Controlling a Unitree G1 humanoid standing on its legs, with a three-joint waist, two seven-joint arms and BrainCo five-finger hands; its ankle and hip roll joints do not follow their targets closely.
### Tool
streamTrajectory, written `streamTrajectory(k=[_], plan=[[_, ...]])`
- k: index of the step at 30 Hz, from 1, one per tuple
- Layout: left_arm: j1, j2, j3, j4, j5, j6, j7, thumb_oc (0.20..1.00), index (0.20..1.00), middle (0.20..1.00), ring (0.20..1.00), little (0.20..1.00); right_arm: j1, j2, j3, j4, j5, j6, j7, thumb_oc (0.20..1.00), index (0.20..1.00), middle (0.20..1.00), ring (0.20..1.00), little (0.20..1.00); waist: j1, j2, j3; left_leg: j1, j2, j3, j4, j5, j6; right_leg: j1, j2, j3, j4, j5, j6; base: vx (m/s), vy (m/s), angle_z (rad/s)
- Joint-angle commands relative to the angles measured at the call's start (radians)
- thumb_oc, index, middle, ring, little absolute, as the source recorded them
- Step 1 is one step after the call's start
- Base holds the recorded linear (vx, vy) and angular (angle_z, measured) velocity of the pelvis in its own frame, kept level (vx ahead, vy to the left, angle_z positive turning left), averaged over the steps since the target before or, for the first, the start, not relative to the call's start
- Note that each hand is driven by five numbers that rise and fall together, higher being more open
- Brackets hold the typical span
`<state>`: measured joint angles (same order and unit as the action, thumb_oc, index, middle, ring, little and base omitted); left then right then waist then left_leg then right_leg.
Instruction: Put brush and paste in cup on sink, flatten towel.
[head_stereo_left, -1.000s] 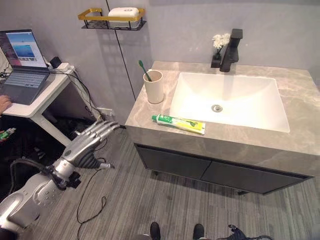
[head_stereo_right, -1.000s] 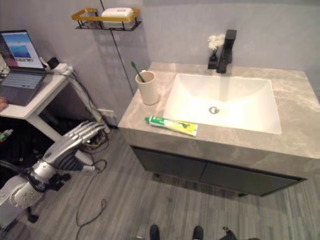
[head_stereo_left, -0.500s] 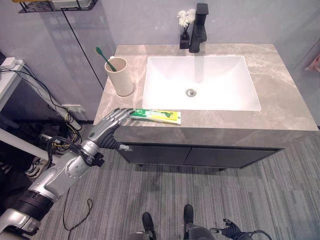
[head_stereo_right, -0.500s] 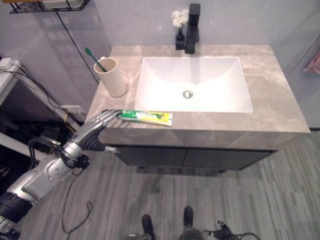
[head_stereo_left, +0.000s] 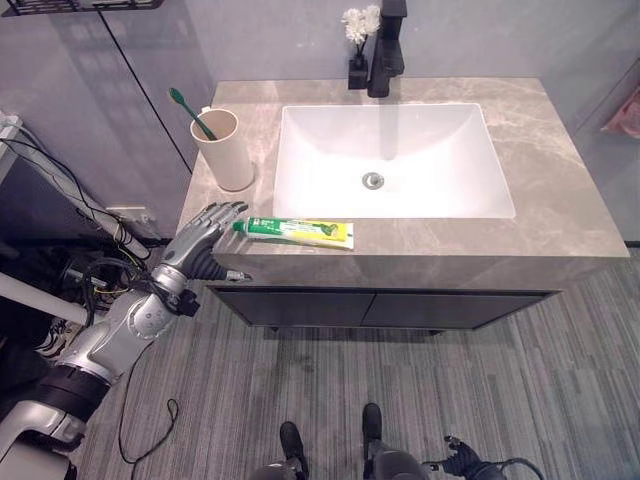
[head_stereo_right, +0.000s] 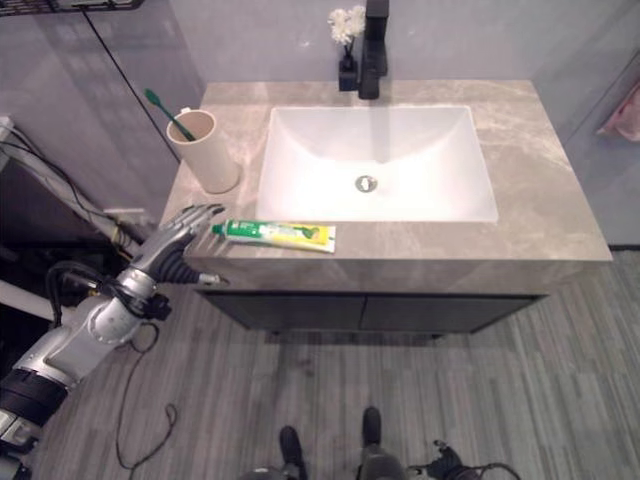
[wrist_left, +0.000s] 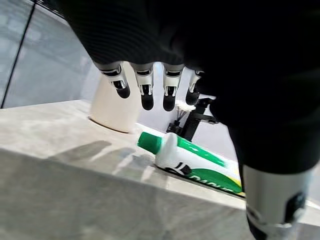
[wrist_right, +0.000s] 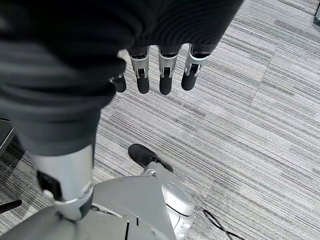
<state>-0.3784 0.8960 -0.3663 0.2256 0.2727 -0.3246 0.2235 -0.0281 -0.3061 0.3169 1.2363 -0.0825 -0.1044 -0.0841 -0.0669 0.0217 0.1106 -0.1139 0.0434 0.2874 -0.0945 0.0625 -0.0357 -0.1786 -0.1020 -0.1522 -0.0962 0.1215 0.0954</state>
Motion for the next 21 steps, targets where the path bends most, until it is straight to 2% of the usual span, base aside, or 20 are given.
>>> streamTrajectory(k=[1, 9, 21], plan=[[-0.123, 0.007, 0.033, 0.046, -0.076, -0.014, 0.044, 1.000, 1.000, 1.000, 1.000, 1.000, -0.030, -0.004, 0.052, 0.004, 0.036, 0.002, 0.001, 1.000, 1.000, 1.000, 1.000, 1.000, -0.003, -0.023, -0.031, -0.018, 0.105, -0.056, 0.007, 0.033, -0.129, -0.047, -0.131, -0.016, 0.009, 0.096, 0.130, 0.01, 0.003, -0.04], [-0.160, -0.037, 0.026, 0.088, -0.240, -0.010, 0.009, 1.000, 1.000, 1.000, 1.000, 1.000, -0.023, -0.014, 0.048, 0.004, 0.035, 0.012, 0.009, 1.000, 1.000, 1.000, 1.000, 1.000, -0.017, -0.019, -0.024, -0.031, 0.104, -0.051, 0.007, 0.037, -0.131, -0.067, -0.133, -0.009, 0.009, 0.103, 0.130, 0.02, 0.011, -0.06], [-0.184, -0.049, 0.022, 0.130, -0.276, -0.003, -0.003, 1.000, 1.000, 1.000, 1.000, 1.000, -0.021, -0.021, 0.041, 0.007, 0.042, 0.010, 0.012, 1.000, 1.000, 1.000, 1.000, 1.000, -0.021, -0.016, -0.008, -0.042, 0.107, -0.043, 0.007, 0.041, -0.132, -0.087, -0.130, 0.003, 0.009, 0.105, 0.128, 0.00, 0.001, -0.03]])
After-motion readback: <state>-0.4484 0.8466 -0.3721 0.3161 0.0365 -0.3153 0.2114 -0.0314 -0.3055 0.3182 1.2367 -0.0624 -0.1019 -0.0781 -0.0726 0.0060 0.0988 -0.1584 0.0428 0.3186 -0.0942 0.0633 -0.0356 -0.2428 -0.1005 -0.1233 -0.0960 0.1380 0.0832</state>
